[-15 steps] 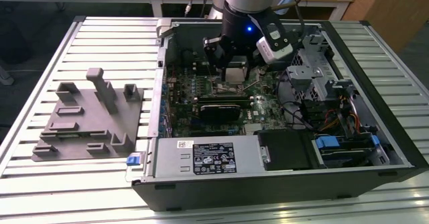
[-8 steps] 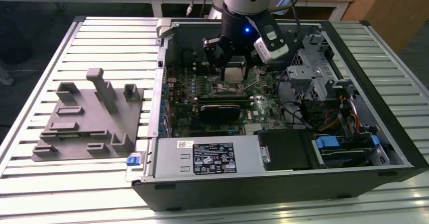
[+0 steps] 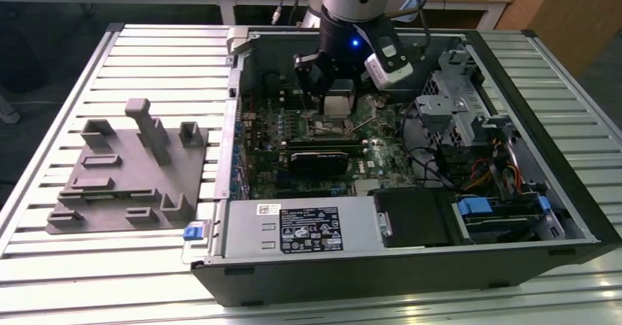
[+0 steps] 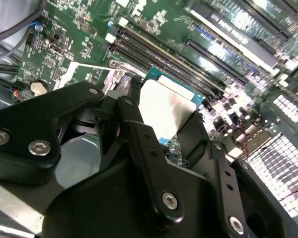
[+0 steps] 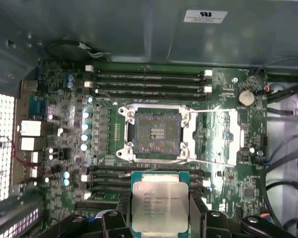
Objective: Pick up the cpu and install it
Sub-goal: 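Pick up the cpu and move it towards the insertion slot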
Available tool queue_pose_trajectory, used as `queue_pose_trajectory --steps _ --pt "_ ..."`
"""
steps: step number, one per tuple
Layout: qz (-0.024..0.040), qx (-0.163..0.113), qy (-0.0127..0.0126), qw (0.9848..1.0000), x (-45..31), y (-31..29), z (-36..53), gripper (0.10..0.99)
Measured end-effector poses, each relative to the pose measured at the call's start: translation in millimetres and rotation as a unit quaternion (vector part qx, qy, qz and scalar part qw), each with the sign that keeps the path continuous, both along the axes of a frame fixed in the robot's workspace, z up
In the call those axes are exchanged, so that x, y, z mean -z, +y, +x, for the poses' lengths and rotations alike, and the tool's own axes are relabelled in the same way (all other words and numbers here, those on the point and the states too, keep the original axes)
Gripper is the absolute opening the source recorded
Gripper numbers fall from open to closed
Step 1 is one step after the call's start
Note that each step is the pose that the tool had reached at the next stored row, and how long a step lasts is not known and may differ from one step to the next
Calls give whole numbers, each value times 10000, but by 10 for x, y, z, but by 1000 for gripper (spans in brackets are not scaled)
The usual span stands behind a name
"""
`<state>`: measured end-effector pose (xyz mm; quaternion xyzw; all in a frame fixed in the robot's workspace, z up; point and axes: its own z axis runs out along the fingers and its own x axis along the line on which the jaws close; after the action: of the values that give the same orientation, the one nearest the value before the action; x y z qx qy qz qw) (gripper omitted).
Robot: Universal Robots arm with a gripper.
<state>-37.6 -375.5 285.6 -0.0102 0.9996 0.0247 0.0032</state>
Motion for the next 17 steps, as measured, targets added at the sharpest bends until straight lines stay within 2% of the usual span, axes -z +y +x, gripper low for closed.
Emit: queue_pose_trajectory --steps 8,17 --pt "-12 0 0 10000 62 129 2 545" --pt "-18 0 1 10000 116 304 2 545"
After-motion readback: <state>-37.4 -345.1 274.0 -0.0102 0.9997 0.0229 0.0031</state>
